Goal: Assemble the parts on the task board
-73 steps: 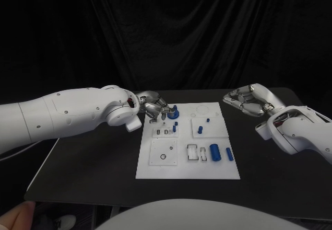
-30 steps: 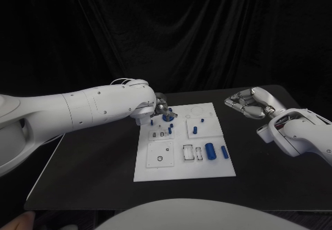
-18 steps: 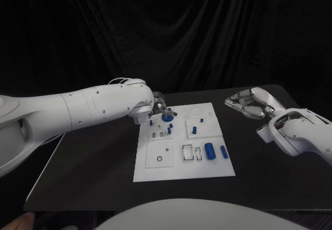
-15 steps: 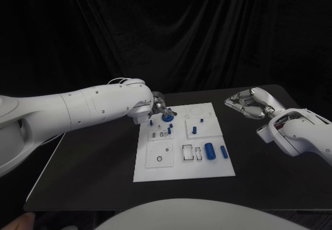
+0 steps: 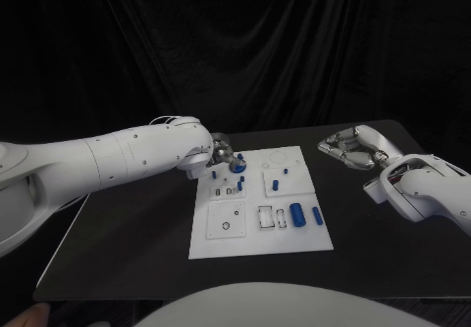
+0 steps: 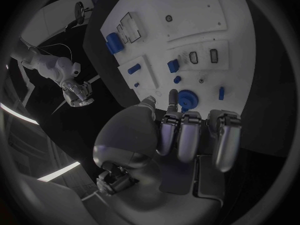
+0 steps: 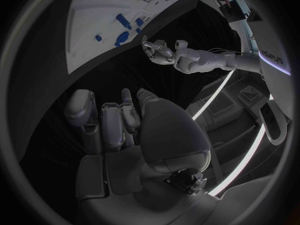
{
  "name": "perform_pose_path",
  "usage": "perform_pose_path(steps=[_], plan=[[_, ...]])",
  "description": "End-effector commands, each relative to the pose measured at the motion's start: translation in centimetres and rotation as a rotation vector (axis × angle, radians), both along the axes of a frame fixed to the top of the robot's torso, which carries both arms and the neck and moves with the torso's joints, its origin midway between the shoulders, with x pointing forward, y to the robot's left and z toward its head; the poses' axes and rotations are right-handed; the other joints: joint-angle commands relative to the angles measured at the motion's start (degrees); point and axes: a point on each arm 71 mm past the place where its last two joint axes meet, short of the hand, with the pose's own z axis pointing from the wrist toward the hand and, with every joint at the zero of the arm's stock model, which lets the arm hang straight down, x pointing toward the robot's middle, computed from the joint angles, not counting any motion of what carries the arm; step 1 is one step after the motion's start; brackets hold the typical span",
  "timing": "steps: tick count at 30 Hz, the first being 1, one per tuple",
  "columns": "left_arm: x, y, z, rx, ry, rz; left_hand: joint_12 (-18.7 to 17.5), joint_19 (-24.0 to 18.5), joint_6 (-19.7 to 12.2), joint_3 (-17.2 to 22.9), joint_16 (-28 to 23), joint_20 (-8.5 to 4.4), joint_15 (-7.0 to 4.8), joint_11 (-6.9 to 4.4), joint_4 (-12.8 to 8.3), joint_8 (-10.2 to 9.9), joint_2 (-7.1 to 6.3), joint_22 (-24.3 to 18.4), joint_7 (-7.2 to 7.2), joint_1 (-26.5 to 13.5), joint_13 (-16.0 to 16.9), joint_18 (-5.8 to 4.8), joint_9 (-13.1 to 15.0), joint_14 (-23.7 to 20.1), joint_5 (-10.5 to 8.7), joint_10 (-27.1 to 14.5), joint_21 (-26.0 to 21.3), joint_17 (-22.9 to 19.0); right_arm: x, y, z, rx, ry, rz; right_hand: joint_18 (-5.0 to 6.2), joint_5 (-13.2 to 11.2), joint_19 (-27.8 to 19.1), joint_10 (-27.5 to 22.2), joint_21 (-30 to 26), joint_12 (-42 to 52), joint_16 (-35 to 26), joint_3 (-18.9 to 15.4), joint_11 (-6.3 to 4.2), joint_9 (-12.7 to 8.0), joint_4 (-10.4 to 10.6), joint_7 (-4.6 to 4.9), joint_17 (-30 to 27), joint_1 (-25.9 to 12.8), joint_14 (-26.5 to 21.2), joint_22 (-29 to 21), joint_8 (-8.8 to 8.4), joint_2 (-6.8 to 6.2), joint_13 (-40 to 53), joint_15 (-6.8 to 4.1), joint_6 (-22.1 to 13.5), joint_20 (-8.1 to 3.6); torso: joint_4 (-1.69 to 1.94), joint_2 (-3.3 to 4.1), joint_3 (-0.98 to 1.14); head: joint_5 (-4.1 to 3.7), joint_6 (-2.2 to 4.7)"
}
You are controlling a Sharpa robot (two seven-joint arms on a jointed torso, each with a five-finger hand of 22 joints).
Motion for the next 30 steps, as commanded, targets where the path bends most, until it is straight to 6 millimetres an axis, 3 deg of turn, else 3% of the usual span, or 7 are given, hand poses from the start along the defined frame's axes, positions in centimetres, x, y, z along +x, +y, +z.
perform_pose_path(steps=[1,3,5,9,14,30], plan=[[-0.2,-0.3,-0.4,-0.007,0.016,-0.022,0.19,4.72,-0.24,0.22,0.37,-0.42,-0.42,-0.41,-0.08,0.16,-0.21,13.8,-0.21,0.75,15.07,-0.82,0.63,5.97,-0.5,5.94,0.15,15.08,0.0,0.0,-0.3,-0.006,0.026,-0.007,0.41,0.6,0.24,0.26,-0.31,0.04,-0.21,0.43,-0.1,-0.09,0.02,0.15,0.62,0.76,0.34,7.44,0.1,0.09,-0.12,-0.11,0.36,-0.02,0.0,-0.04,0.03,0.02,0.01],[-0.2,-0.3,-0.7,-0.006,0.024,-0.025,0.19,2.09,-3.4,0.06,0.37,-0.25,-0.08,0.27,-0.16,-0.34,-0.56,11.18,0.66,0.79,15.07,-0.05,2.22,5.97,-2.61,5.94,-1.05,15.08,0.0,0.0,-0.3,-0.007,0.029,-0.006,0.43,0.9,0.22,0.23,-0.4,0.01,-0.29,0.54,-0.1,-0.13,0.01,0.16,0.52,0.88,0.3,7.42,0.08,0.04,-0.18,-0.11,0.36,-0.03,-0.01,-0.05,0.04,-0.02,0.01],[-0.2,-0.3,-1.0,-0.007,0.028,-0.024,0.19,3.27,-4.5,0.23,0.37,-0.04,0.2,0.41,-0.14,0.56,-0.16,12.35,0.86,0.85,15.07,-0.38,4.31,5.97,-2.7,5.94,-0.55,15.08,0.0,0.0,-0.4,-0.007,0.033,-0.006,0.43,1.06,0.22,0.21,-0.42,-0.01,-0.31,0.61,-0.11,-0.14,0.0,0.15,0.49,0.95,0.3,7.41,0.08,0.04,-0.21,-0.12,0.39,-0.04,0.0,0.01,0.05,-0.12,0.01],[-0.3,-0.3,-1.5,-0.003,0.034,-0.017,0.19,5.91,-3.63,0.73,0.37,-0.25,-0.22,-0.1,-0.16,1.78,0.19,14.99,0.23,1.27,15.07,-1.19,6.38,5.97,-1.4,5.94,0.66,15.08,0.0,0.0,-0.4,-0.008,0.038,-0.005,0.43,1.38,0.24,0.26,-0.44,0.01,-0.34,0.73,-0.11,-0.19,-0.02,0.15,0.45,1.09,0.3,7.41,0.06,-0.06,-0.18,-0.12,0.4,-0.05,-0.03,0.05,0.04,-0.05,0.01],[-0.4,-0.3,-2.0,0.008,0.046,-0.008,0.19,5.97,-3.07,0.53,0.37,-0.51,-0.48,-0.31,0.4,1.66,-0.12,15.05,0.02,0.71,15.07,-1.21,6.93,5.97,-0.84,5.94,0.69,15.08,0.0,0.0,-0.5,-0.009,0.042,-0.006,0.42,1.69,0.27,0.29,-0.44,0.01,-0.29,0.85,-0.12,-0.22,-0.03,0.15,0.5,1.22,0.36,7.41,0.03,-0.14,-0.18,-0.13,0.4,-0.06,-0.07,-0.04,0.08,-0.07,0.01],[-0.8,-0.4,-3.0,0.058,0.104,-0.002,0.19,5.49,-0.63,-0.41,0.37,-0.98,-1.0,-0.88,0.92,1.92,-0.48,14.54,-0.63,-1.3,15.07,-1.05,8.22,5.97,-1.76,5.94,0.45,15.08,-0.1,-0.1,-0.5,-0.011,0.048,-0.007,0.44,1.92,0.25,0.32,-0.51,0.02,-0.27,0.92,-0.12,-0.25,0.0,0.17,0.51,1.27,0.38,7.39,0.02,-0.16,-0.17,-0.14,0.41,-0.07,-0.07,-0.01,0.13,-0.25,0.01]])
